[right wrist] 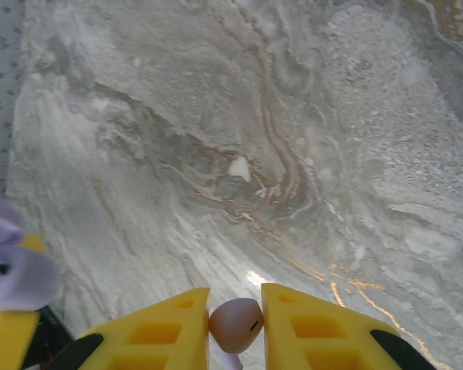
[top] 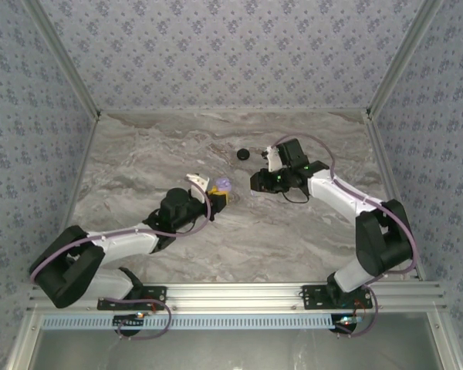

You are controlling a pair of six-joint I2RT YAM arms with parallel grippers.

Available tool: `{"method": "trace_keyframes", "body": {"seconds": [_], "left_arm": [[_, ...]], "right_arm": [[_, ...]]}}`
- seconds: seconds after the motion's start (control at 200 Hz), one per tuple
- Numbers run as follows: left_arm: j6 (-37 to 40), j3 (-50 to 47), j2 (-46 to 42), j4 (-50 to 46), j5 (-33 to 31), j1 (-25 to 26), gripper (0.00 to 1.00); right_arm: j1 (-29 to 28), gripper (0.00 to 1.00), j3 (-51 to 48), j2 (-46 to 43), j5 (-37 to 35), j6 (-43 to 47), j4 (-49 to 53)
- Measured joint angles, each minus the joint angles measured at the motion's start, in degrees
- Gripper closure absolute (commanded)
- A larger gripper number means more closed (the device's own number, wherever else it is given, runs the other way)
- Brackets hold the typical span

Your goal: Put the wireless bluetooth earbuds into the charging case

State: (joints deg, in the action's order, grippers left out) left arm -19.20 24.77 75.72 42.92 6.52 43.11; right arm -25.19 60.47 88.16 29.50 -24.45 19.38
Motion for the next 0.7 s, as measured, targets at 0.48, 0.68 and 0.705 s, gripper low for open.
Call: {"method": "trace_keyframes", "body": {"seconds": [0.48,0.68,0.705], "left_arm": [[0.0,0.0,1.44,3.69,-0.02,1.07,0.74],[-0.44,0.0,1.97,3.82,-0.81,1.99,0.74],[-0.44,0.02,1.97,3.82,-0.92,2.1,0.74]], "right_arm": [[-1.25,0.77,3.65,-3.06,2.95,-0.28,-1.27],[-2.97,0.78,5.79,-3.41,2.93,-0.66,-2.93],[-3.23,0.78,5.81,-3.43,2.91,-0.7,-3.21]]}}
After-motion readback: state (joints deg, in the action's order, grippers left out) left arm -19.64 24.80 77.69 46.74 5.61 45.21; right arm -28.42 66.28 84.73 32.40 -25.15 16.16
